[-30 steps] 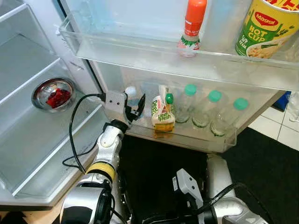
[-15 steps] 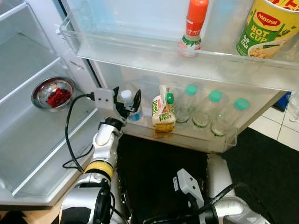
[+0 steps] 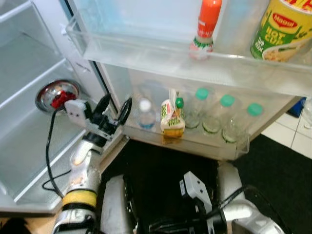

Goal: Restocking fridge

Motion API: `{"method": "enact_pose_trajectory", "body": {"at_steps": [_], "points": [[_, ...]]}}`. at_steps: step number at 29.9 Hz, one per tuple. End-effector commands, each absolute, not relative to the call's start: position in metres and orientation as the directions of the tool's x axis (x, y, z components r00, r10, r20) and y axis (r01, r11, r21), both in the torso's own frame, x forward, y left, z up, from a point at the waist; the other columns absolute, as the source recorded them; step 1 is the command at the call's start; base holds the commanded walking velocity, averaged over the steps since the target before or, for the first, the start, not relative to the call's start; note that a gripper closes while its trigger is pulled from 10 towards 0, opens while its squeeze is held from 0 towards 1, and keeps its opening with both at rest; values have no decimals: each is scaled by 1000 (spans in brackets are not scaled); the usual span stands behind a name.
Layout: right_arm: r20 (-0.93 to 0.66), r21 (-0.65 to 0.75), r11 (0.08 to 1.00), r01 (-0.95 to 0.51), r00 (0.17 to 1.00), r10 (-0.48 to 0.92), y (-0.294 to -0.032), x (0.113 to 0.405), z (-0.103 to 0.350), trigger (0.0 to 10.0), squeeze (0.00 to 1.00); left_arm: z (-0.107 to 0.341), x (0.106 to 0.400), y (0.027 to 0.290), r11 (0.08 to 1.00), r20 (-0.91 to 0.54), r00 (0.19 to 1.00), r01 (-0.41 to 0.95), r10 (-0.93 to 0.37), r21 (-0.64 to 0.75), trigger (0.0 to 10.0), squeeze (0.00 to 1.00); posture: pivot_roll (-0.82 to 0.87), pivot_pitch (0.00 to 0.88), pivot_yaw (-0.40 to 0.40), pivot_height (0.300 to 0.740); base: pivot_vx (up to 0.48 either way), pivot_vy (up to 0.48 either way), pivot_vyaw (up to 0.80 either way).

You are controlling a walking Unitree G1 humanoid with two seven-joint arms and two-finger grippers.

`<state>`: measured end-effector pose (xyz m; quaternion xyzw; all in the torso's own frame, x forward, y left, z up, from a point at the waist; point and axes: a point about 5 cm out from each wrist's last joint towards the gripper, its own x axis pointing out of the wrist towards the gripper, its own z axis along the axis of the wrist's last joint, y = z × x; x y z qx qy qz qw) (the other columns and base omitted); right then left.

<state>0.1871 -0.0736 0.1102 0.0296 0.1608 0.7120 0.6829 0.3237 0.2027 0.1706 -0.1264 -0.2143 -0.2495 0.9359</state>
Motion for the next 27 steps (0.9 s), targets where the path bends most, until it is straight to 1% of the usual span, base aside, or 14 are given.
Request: {"method": "enact_pose_trajectory", "body": {"at_steps": [1,4,7,8,9,10,13,14,16,19,22,23,25,27], "points": [[-168,295,-32,-955,-85,982,-74,183,106,10000,0,166,316,210,824,448,780,547,-437,-149,10000,0,-79,328,37,460,0,0,0],[-170,294,-30,-955,-84,982,-74,186,104,10000,0,165,303,220,782,448,768,588,-459,-207,10000,0,-74,315,34,460,0,0,0],[-176,295,-9,-955,-64,982,-75,189,101,10000,0,161,296,225,779,434,776,585,-458,-223,10000,0,-73,309,32,460,0,0,0],[-180,293,13,-956,-42,983,-76,191,99,10000,0,158,294,228,778,424,782,582,-457,-235,10000,0,-70,303,30,460,0,0,0],[-180,293,13,-956,-42,983,-76,191,99,10000,0,158,294,228,778,424,782,582,-457,-235,10000,0,-70,303,30,460,0,0,0],[-182,291,27,-956,-28,983,-76,193,98,10000,0,156,292,229,778,417,786,580,-456,-242,10000,0,-70,303,30,460,0,0,0],[-228,253,133,-958,75,971,-79,203,86,10000,0,136,283,235,779,358,820,553,-446,-296,10000,0,-71,282,25,460,0,0,0],[-228,253,133,-958,75,971,-79,203,86,10000,0,136,283,235,779,358,820,553,-446,-296,10000,0,-71,282,25,460,0,0,0],[-266,268,179,-947,106,958,-82,205,76,10000,0,116,274,237,760,305,837,542,-454,-357,10000,0,-71,266,20,460,0,0,0],[-271,281,188,-941,110,956,-83,205,73,10000,0,110,270,236,745,291,837,546,-464,-383,10000,0,-70,264,19,460,0,0,0],[-236,348,184,-919,104,966,-85,206,71,10000,0,98,264,230,717,272,837,547,-474,-432,10000,0,-68,244,16,460,0,0,0],[-236,348,184,-919,104,966,-85,206,71,10000,0,98,264,230,717,272,837,547,-474,-432,10000,0,-68,244,16,460,0,0,0],[-218,370,184,-911,108,970,-85,209,69,10000,0,89,262,225,700,252,835,548,-489,-459,10000,0,-69,234,16,470,0,0,0],[-217,373,188,-909,111,970,-86,210,67,10000,0,84,261,224,700,231,838,541,-494,-466,10000,0,-69,228,16,475,0,0,0]]}}
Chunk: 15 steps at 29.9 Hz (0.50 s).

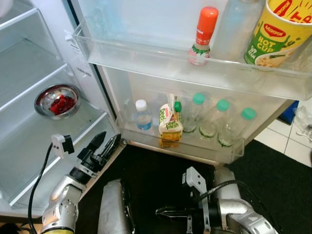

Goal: Restocking fridge

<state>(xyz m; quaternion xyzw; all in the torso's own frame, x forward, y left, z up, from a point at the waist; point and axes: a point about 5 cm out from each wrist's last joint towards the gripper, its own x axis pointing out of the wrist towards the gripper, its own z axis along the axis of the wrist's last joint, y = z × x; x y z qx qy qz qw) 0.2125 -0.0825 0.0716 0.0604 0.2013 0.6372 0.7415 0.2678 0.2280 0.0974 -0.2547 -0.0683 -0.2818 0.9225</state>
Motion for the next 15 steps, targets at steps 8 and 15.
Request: {"method": "enact_pose_trajectory", "body": {"at_steps": [8,15], "points": [[-246,425,256,-869,161,956,-94,211,45,10000,0,50,255,238,769,96,912,389,-399,-507,10000,0,-66,201,13,494,0,0,0],[-277,492,344,-800,231,933,-111,210,24,10000,0,22,252,250,844,-125,956,167,-264,-510,10000,0,-70,187,7,514,0,0,0]]}}
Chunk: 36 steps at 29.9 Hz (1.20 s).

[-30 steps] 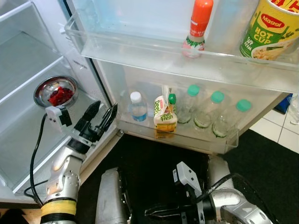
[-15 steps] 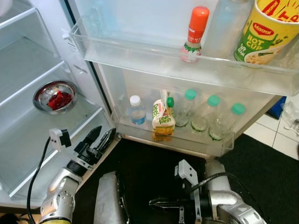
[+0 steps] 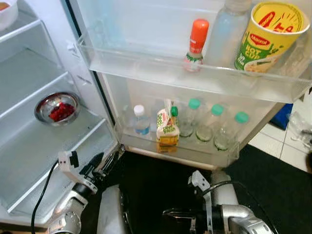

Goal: Restocking fridge

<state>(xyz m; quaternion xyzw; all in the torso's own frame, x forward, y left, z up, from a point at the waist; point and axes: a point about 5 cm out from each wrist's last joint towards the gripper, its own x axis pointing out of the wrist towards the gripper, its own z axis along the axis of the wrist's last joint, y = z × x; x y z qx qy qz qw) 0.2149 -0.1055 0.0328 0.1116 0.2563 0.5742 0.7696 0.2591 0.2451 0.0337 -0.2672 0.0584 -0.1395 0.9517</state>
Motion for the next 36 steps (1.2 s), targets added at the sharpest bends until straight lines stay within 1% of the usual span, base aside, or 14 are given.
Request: {"method": "enact_pose_trajectory", "body": {"at_steps": [1,3,4,5,7,9,10,17,22,25,27,28,30,36], "points": [[-277,492,344,-800,231,933,-111,210,24,10000,0,22,252,250,844,-125,956,167,-264,-510,10000,0,-70,187,7,514,0,0,0],[-297,519,391,-760,269,916,-123,209,15,10000,0,11,248,253,866,-203,955,91,-216,-493,10000,0,-75,181,7,523,0,0,0],[-327,515,437,-737,302,895,-130,209,8,10000,0,6,246,255,878,-241,952,56,-191,-476,10000,0,-74,177,6,533,0,0,0],[-373,499,497,-710,341,863,-136,210,0,10000,0,4,244,255,879,-255,949,45,-186,-474,10000,0,-75,175,4,538,0,0,0],[-427,480,566,-671,385,818,-143,210,-10,10000,0,-1,241,256,880,-277,944,28,-179,-474,10000,0,-75,175,4,542,0,0,0],[-427,480,566,-671,385,818,-143,210,-10,10000,0,-1,241,256,880,-277,944,28,-179,-474,10000,0,-75,175,4,542,0,0,0],[-466,476,616,-627,414,782,-153,205,-21,10000,0,-8,235,258,885,-310,936,0,-164,-466,10000,0,-74,171,3,542,0,0,0],[-450,577,641,-507,458,767,-168,190,-34,10000,0,-21,219,267,884,-363,925,-73,-113,-461,10000,0,-76,168,2,547,0,0,0],[-494,568,692,-445,488,719,-174,186,-45,10000,0,-25,215,270,887,-392,916,-109,-85,-448,10000,0,-77,167,1,561,0,0,0],[-611,504,815,-286,549,570,-191,177,-62,10000,0,-32,208,271,891,-436,898,-149,-60,-429,10000,0,-79,163,1,561,0,0,0],[-611,504,815,-286,549,570,-191,177,-62,10000,0,-32,208,271,891,-436,898,-149,-60,-429,10000,0,-79,163,1,561,0,0,0],[-648,488,850,-200,570,506,-199,169,-68,10000,0,-35,204,271,893,-459,887,-170,-46,-417,10000,0,-79,163,1,561,0,0,0],[-686,463,878,-118,579,440,-208,161,-74,10000,0,-39,198,272,893,-480,877,-187,-37,-410,10000,0,-81,166,1,561,0,0,0],[-724,449,893,-8,583,369,-218,144,-81,10000,0,-45,190,272,891,-508,861,-211,-25,-403,10000,0,-82,165,1,561,0,0,0]]}}
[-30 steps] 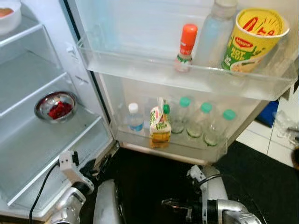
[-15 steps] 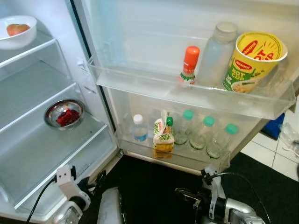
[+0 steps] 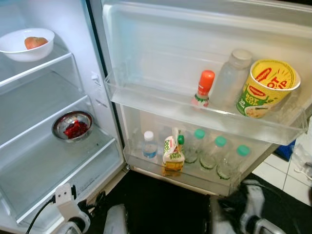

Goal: Restocking fridge

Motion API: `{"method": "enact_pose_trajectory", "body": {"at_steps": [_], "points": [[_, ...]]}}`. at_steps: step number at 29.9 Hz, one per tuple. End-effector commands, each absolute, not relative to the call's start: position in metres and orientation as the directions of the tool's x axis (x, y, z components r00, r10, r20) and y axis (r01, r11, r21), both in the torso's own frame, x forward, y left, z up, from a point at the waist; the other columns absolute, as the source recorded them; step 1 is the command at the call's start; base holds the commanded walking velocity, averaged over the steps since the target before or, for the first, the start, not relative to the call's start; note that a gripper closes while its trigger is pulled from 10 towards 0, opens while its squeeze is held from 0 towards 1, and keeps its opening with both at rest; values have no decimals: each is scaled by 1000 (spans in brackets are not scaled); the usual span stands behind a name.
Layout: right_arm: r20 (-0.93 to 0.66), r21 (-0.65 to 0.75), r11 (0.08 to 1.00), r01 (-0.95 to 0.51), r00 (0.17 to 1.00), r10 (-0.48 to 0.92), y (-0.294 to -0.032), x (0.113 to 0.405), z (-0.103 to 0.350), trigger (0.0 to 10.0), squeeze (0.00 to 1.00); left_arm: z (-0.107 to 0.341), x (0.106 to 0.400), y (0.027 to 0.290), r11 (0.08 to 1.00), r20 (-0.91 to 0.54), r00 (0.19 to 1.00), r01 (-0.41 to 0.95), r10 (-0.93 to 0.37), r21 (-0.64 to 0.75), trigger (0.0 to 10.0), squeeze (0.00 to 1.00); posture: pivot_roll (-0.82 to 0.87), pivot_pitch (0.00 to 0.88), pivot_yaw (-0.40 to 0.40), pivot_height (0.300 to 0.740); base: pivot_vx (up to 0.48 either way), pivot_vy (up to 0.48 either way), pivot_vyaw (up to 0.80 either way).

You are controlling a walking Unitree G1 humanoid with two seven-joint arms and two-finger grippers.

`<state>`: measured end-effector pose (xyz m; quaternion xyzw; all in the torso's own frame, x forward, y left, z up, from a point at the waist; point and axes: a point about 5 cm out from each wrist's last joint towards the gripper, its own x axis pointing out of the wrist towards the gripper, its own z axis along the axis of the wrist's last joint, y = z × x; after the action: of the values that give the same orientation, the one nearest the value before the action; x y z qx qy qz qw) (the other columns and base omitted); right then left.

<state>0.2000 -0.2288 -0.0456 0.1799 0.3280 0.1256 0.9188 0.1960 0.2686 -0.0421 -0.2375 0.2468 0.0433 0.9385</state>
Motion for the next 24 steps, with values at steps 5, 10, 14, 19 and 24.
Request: {"method": "enact_pose_trajectory", "body": {"at_steps": [5,10,14,19,24], "points": [[-729,445,891,90,615,302,-226,139,-84,10000,0,-48,185,273,893,-528,849,-224,-18,-391,10000,0,-82,164,0,561,0,0,0],[-756,401,905,145,610,237,-232,133,-86,10000,0,-51,181,273,894,-547,837,-234,-14,-381,10000,0,-82,156,2,579,0,0,0],[-753,377,906,193,634,178,-239,136,-84,10000,0,-51,180,275,895,-548,836,-239,-8,-377,10000,0,-82,156,2,579,0,0,0],[-762,326,901,286,644,71,-254,136,-82,10000,0,-49,180,277,897,-546,838,-243,1,-370,10000,0,-82,156,2,588,0,0,0],[-781,274,888,369,624,-18,-266,128,-83,10000,0,-49,179,279,896,-549,836,-253,12,-365,10000,0,-82,157,0,607,0,0,0]]}}
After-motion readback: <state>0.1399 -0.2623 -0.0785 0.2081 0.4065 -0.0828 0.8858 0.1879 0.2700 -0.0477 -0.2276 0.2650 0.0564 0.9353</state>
